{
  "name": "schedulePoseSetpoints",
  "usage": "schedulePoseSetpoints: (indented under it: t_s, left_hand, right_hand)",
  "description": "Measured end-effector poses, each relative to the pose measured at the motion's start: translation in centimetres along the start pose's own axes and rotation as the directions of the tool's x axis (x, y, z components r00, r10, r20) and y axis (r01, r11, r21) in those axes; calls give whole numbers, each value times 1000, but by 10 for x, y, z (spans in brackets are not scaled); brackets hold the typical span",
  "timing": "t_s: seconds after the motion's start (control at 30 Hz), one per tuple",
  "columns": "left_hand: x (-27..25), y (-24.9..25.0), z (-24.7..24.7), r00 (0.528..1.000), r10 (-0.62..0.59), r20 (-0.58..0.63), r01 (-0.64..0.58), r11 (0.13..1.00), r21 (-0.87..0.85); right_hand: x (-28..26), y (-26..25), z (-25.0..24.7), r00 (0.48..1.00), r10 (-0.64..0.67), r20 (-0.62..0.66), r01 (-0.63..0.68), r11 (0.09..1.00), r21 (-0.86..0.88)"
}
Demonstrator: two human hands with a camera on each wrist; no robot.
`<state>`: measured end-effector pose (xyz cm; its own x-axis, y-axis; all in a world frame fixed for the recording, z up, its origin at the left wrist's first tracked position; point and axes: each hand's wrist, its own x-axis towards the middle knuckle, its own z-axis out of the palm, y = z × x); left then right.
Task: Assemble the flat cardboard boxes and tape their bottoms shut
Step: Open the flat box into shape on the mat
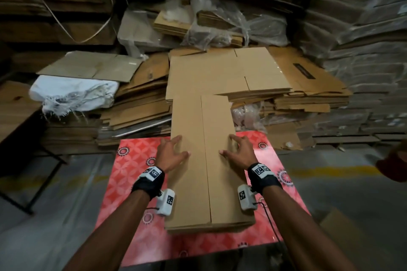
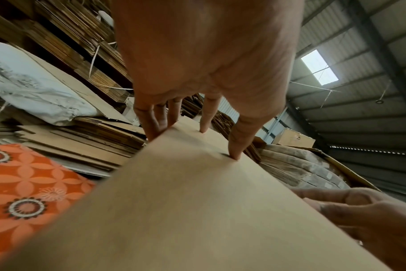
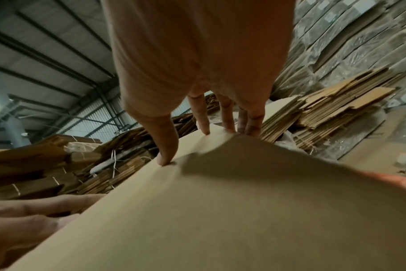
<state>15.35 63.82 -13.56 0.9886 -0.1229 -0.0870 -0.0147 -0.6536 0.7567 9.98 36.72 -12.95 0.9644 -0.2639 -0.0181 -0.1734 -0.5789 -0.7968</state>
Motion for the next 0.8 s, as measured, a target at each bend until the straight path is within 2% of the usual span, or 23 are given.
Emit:
schedulePoseSetpoints:
  t_s: [0.37, 0.47, 0.6, 0.8]
  left_hand:
    - [50, -15, 7, 993, -112, 43, 112, 994, 18]
    - [60, -20, 13, 987, -135, 87, 131, 990, 53]
    - [71, -25, 18, 980, -155, 122, 133, 977, 169]
    - [85, -23, 17, 971, -142, 195, 67, 935, 347]
  right_hand:
    - [70, 15, 30, 990, 67, 121, -60, 996, -62]
    - [83, 26, 38, 981, 90, 174, -73, 992, -99]
    - [93, 35, 41, 981, 94, 168, -69, 987, -148]
    - [89, 28, 41, 984, 111, 140, -92, 986, -137]
